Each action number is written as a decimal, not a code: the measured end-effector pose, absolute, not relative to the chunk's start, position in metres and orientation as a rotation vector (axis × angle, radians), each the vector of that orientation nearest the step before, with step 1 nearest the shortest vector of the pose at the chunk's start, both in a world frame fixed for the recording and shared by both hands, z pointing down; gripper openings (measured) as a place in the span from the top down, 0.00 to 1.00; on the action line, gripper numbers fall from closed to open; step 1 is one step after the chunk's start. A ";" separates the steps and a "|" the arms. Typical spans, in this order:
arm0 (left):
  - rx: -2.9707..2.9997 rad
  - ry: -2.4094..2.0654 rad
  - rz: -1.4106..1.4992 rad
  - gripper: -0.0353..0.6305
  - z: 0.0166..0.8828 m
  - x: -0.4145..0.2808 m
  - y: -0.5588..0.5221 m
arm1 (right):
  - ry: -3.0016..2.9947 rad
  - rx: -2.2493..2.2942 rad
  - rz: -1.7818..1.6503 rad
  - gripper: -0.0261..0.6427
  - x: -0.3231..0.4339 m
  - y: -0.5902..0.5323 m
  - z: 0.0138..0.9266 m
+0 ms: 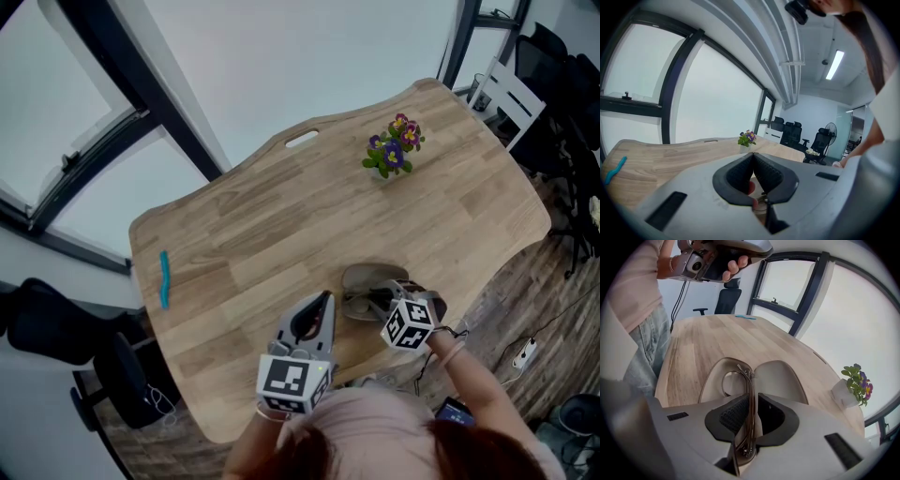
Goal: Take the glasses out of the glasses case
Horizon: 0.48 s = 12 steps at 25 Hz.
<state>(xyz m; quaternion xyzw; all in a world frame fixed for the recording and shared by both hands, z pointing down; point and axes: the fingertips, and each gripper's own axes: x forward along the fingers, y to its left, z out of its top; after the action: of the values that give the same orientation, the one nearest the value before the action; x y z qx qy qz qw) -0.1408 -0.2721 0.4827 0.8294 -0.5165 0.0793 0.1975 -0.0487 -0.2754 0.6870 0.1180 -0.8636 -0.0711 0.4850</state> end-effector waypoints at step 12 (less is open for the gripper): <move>2.303 -1.461 0.218 0.94 0.485 -0.149 -0.274 | -2.102 0.237 -0.160 0.93 -0.054 -0.274 0.692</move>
<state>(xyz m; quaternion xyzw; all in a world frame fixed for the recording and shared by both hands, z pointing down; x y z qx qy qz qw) -0.1490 -0.2736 0.4845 0.8244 -0.5231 0.0780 0.2015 -0.0540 -0.2738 0.6924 0.0975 -0.8646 -0.0659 0.4885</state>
